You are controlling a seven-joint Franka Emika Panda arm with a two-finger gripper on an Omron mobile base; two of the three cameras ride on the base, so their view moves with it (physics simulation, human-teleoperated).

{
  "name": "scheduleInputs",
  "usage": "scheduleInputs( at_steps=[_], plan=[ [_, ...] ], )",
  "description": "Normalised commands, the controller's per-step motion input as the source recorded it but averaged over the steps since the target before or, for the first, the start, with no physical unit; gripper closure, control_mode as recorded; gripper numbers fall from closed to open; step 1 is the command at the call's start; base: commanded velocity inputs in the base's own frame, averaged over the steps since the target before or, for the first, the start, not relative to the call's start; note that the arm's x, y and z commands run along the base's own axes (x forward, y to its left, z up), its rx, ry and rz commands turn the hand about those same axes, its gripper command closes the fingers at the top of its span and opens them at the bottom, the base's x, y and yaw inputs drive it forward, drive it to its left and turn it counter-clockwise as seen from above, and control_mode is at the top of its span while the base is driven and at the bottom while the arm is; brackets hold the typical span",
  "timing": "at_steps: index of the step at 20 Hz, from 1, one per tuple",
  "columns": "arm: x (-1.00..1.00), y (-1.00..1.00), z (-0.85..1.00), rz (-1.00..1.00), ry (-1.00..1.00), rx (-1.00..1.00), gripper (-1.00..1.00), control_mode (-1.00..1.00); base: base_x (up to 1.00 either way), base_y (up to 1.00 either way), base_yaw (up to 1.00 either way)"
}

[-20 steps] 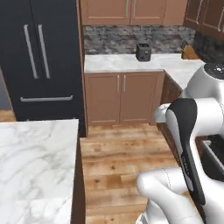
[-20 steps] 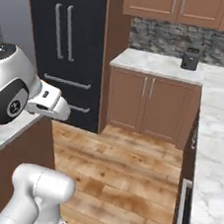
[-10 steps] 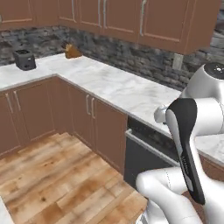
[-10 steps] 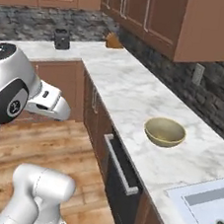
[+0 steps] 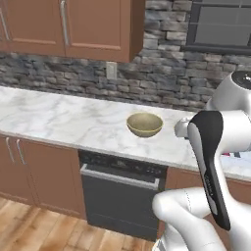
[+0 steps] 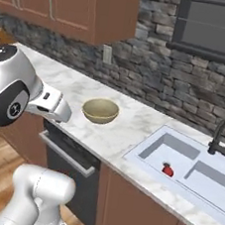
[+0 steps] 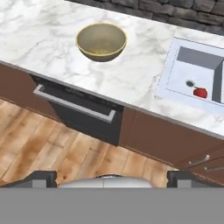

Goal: Clear the mugs and bowl far away from the sink.

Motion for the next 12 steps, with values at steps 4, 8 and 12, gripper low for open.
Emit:
scheduleInputs(
  at_steps=[4, 8, 12],
  plan=[
    [0.0, 0.0, 0.0, 0.0, 0.0, 0.0, -1.0, 1.0, 0.8, 0.36, -0.59],
    [0.0, 0.0, 0.0, 0.0, 0.0, 0.0, -1.0, 1.0, 1.0, 0.58, -0.5],
    [0.0, 0.0, 0.0, 0.0, 0.0, 0.0, -1.0, 1.0, 1.0, 0.18, -0.26]
  ],
)
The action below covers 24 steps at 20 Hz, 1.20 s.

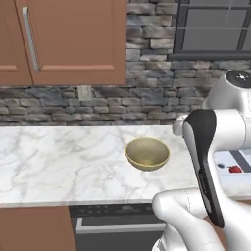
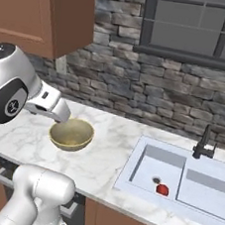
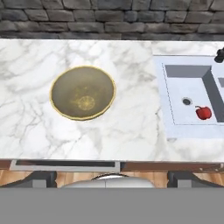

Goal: Clear the mugs and bowl far away from the sink.

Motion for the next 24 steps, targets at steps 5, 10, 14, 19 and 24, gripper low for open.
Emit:
scheduleInputs(
  at_steps=[5, 10, 14, 19, 24],
  plan=[
    [0.0, 0.0, 0.0, 0.0, 0.0, 0.0, -1.0, 1.0, 1.0, 0.05, -0.11],
    [0.0, 0.0, 0.0, 0.0, 0.0, 0.0, -1.0, 1.0, 0.91, -0.01, -0.37],
    [0.0, 0.0, 0.0, 0.0, 0.0, 0.0, -1.0, 1.0, 0.6, 0.0, -0.4],
    [0.09, 0.0, -0.17, -0.01, 0.07, 0.0, -1.0, -1.0, 0.0, 0.0, 0.0],
    [0.0, -0.02, -0.29, 0.15, 0.01, 0.0, -1.0, -1.0, 0.0, 0.0, 0.0]
  ],
)
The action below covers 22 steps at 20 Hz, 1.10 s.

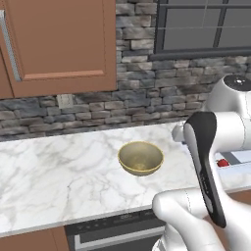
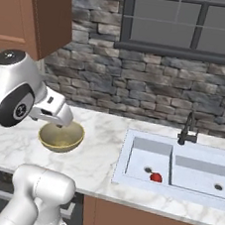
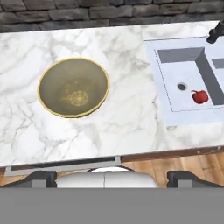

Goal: Clear the mugs and bowl far away from the sink.

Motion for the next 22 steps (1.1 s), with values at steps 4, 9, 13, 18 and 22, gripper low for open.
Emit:
scheduleInputs(
  at_steps=[4, 9, 13, 18, 22],
  plan=[
    [0.06, -0.02, -0.43, 0.17, 0.0, 0.0, -1.0, -1.0, 0.0, 0.0, 0.0],
    [0.38, 0.0, -0.37, 0.03, -0.01, 0.0, -1.0, -1.0, 0.0, 0.0, 0.0],
    [0.53, 0.0, -0.25, 0.0, 0.0, 0.0, -1.0, -1.0, 0.0, 0.0, 0.0],
    [0.58, 0.0, -0.38, 0.0, 0.0, 0.02, -1.0, -1.0, 0.0, 0.0, 0.0],
    [0.28, -0.01, -0.33, 0.02, 0.0, 0.09, -1.0, -1.0, 0.0, 0.0, 0.0]
  ],
)
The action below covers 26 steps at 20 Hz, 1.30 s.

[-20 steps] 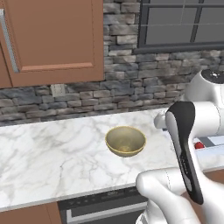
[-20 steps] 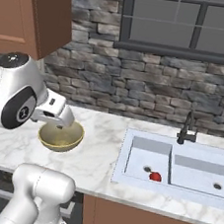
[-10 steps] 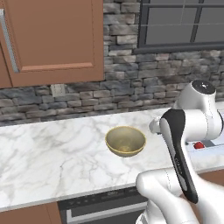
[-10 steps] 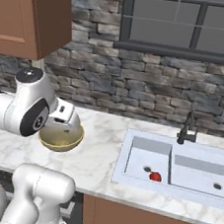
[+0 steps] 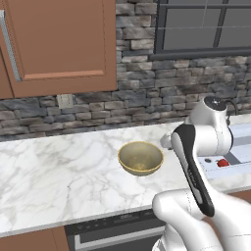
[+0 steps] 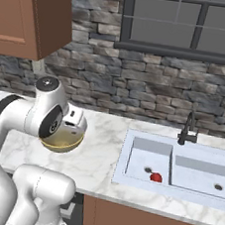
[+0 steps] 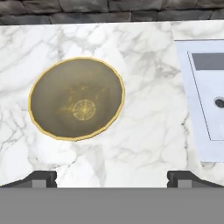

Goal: Clear the mugs and bowl far away from the sink.

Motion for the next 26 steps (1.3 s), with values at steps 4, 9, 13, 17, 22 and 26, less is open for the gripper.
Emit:
scheduleInputs(
  at_steps=[4, 9, 13, 17, 22, 26],
  plan=[
    [0.3, -0.01, -0.27, 0.01, 0.0, 0.09, -1.0, -1.0, 0.0, 0.0, 0.0],
    [0.26, -0.07, -0.32, 0.0, 0.0, 0.07, -1.0, -1.0, 0.0, 0.0, 0.0],
    [0.35, -0.09, -0.19, 0.0, 0.04, 0.02, -1.0, -1.0, 0.0, 0.0, 0.0],
    [0.27, -0.07, -0.29, 0.0, 0.11, 0.08, -1.0, -1.0, 0.0, 0.0, 0.0],
    [0.14, -0.01, -0.28, 0.0, 0.15, 0.09, -1.0, -1.0, 0.0, 0.0, 0.0],
    [0.24, 0.0, -0.2, 0.0, 0.09, 0.04, -1.0, -1.0, 0.0, 0.0, 0.0]
  ],
)
